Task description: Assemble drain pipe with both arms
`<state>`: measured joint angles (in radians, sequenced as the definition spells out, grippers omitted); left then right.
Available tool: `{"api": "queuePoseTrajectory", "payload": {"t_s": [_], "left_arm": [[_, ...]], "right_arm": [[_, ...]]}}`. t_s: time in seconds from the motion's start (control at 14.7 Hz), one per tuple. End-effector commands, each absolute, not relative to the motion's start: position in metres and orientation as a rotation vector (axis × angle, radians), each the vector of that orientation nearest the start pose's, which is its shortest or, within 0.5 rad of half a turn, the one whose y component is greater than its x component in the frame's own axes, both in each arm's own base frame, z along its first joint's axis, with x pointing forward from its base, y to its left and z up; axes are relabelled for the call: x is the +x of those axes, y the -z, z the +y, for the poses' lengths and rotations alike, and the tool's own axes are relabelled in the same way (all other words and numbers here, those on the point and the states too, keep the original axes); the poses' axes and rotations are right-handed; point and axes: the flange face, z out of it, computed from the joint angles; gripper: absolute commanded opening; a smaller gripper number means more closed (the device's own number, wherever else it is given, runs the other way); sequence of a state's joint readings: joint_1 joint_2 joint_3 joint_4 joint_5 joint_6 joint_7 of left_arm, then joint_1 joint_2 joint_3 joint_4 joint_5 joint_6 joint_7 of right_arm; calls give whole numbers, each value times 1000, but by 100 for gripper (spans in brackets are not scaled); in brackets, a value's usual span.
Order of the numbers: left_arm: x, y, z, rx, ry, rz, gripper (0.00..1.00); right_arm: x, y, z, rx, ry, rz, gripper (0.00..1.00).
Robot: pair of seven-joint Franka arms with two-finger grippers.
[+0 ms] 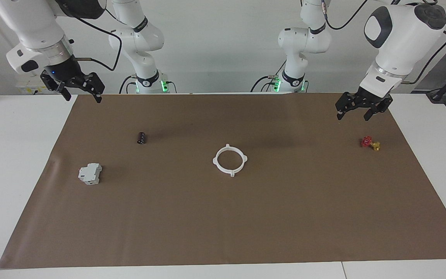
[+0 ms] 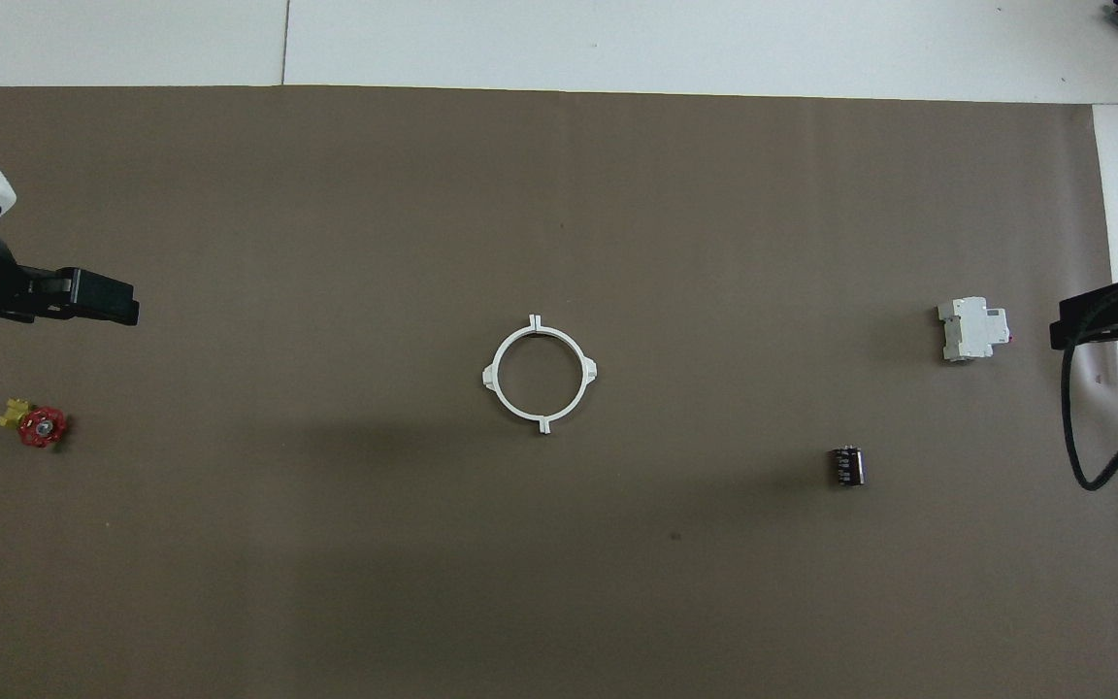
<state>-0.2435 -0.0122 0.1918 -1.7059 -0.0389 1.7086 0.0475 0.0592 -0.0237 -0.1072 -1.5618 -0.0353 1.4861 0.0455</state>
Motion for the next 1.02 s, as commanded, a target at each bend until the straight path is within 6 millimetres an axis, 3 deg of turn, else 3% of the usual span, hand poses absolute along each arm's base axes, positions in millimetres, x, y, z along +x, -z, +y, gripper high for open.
{"api": "queuePoseTrajectory", "payload": {"t_s": [0.0, 0.27, 0.95], "left_arm": [[557, -584, -25, -3184, 53, 133, 100], [556, -583, -18, -3147, 49, 254, 100], [556, -584, -20, -3147, 58, 251, 100]], "right_arm": [[533, -639, -31, -3154, -88, 118, 100], [533, -639, -32, -3154, -88, 121, 100], [533, -639, -32, -3154, -88, 121, 100]]}}
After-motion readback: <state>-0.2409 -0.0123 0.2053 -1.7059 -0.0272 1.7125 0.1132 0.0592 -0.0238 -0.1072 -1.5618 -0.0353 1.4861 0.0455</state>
